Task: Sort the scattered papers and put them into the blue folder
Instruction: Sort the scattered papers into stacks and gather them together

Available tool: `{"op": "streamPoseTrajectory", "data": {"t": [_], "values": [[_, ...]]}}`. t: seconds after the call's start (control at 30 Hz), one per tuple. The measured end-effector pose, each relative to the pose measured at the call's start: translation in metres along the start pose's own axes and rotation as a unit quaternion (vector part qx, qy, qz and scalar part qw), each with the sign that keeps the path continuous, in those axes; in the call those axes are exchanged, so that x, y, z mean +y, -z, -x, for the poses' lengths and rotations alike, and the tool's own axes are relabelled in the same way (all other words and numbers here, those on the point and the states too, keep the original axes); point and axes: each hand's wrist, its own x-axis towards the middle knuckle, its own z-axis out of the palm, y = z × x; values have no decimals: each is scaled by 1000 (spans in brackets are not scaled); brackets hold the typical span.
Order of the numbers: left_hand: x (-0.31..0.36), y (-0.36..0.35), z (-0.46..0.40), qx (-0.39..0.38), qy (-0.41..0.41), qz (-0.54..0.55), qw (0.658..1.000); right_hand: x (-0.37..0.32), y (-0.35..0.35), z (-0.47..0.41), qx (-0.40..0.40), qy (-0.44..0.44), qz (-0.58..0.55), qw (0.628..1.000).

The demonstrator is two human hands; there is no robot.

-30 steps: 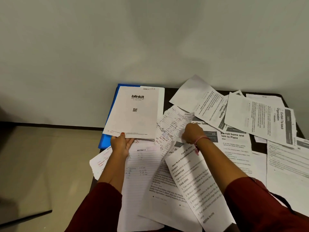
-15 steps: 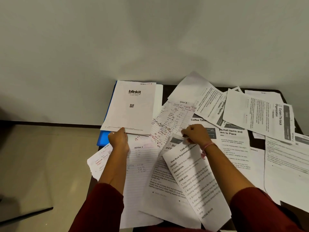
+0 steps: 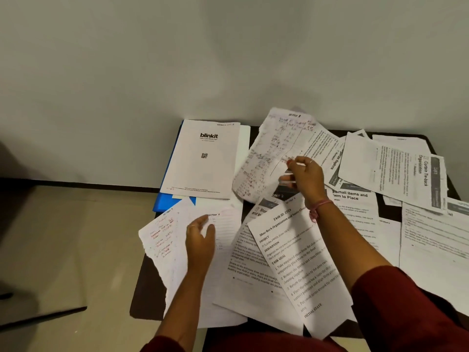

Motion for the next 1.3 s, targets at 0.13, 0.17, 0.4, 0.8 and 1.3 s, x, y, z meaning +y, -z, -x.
{"op": "streamPoseTrajectory", "data": {"t": [0.13,0.17,0.4,0.8,1.3], "values": [[-11,-12,12,-37,-60,-52,996,-22,9,-6,42,21,-140,989],[-11,-14,14,-42,-66,-61,995,-26,12,-9,54,21,-168,984],[-18,-25,25,-59,-92,-88,990,-12,41,-23,78,-63,-234,967],[-22,-39,42,-95,-90,-163,978,47,32,-20,-55,-204,-256,943],[-4,-48,36,-86,-20,-137,987,119,108,24,30,-61,421,904]]}}
